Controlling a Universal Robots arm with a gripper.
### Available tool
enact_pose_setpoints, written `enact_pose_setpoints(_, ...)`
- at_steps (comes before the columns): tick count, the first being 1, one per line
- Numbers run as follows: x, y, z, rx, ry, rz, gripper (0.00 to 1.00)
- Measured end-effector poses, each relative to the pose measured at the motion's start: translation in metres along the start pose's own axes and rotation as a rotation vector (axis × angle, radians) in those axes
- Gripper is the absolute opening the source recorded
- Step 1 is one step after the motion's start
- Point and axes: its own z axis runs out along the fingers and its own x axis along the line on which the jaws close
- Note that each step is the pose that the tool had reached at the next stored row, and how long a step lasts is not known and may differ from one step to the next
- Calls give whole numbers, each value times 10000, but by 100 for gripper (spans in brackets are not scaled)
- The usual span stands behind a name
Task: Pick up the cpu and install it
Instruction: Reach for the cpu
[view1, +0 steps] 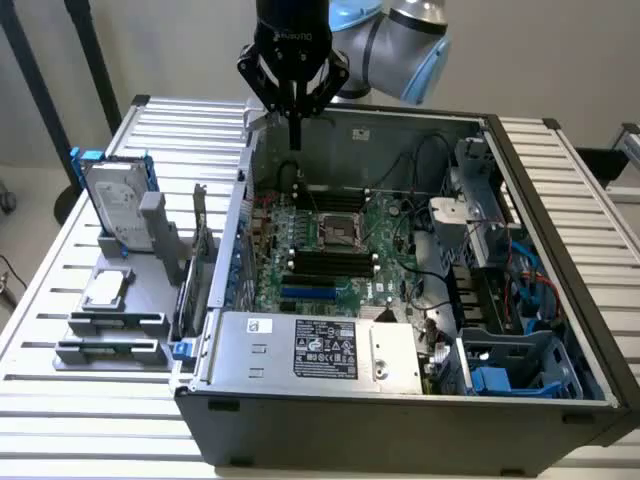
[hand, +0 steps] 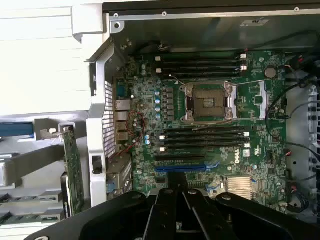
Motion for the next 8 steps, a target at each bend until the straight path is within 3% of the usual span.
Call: enact_pose_setpoints(8, 0, 0, 0, 0, 0, 0, 11)
